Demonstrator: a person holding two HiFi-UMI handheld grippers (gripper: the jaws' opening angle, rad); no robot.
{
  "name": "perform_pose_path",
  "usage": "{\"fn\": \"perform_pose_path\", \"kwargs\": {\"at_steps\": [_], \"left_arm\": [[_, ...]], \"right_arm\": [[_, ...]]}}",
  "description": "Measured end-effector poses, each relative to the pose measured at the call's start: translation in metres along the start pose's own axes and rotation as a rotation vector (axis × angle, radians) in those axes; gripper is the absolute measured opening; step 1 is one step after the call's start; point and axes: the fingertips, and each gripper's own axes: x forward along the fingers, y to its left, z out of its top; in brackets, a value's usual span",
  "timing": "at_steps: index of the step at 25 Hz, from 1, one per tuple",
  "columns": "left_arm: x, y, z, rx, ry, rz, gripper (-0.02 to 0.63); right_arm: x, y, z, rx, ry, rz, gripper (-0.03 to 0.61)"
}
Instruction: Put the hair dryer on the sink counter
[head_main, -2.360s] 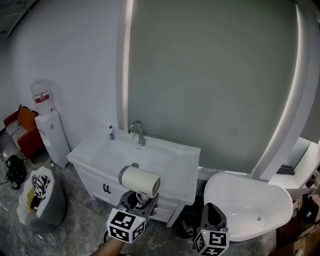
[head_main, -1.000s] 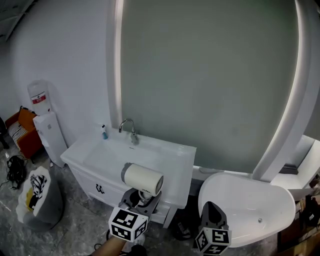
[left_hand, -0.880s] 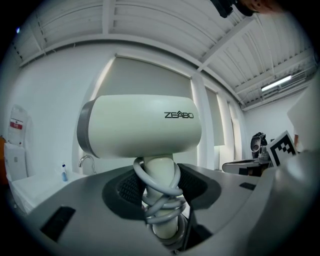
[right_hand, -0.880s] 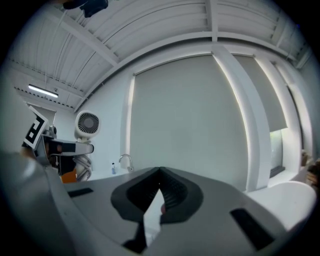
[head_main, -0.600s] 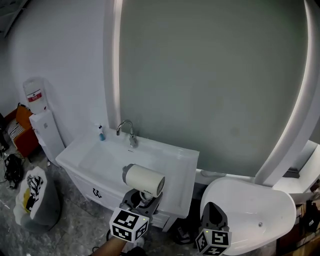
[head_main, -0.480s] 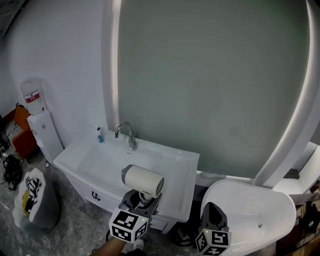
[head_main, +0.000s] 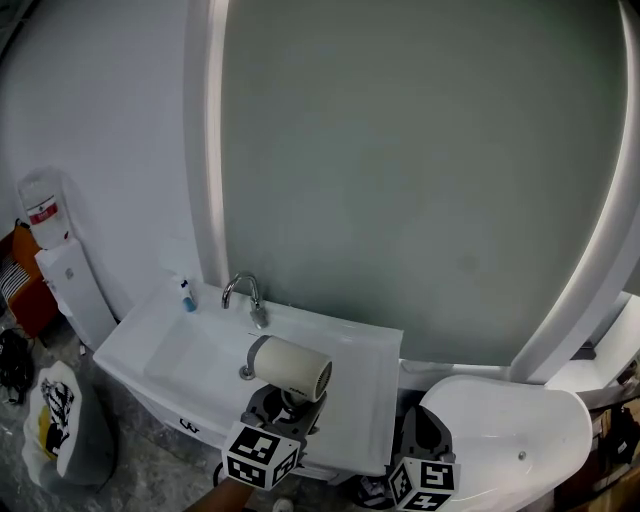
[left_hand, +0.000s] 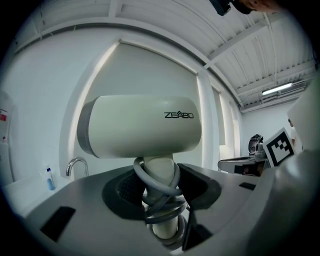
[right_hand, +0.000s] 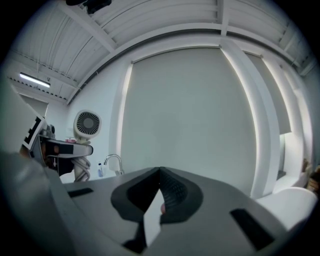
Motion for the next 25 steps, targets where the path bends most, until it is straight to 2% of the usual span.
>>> {"fn": "perform_pose_path", "kwargs": {"at_steps": [7,12,25], "left_arm": [[0.021,0.027,-0.001,0.001,0.011,-0.033,0.193],[0.035,0.038,-0.006,-0.010,0.028,-0.025,0.193],[0.072,0.035,0.000,-0.005,0.009,0.031,0.193]], "right_arm": [[0.026,0.009,-0.002,0.020,0.008,-0.030,0.021],[0.043,0.005,-0.005,0.025,0.029,-0.032,0.021],[0.079,-0.022,0.003,0.020,0.018,0.038,0.021]]}}
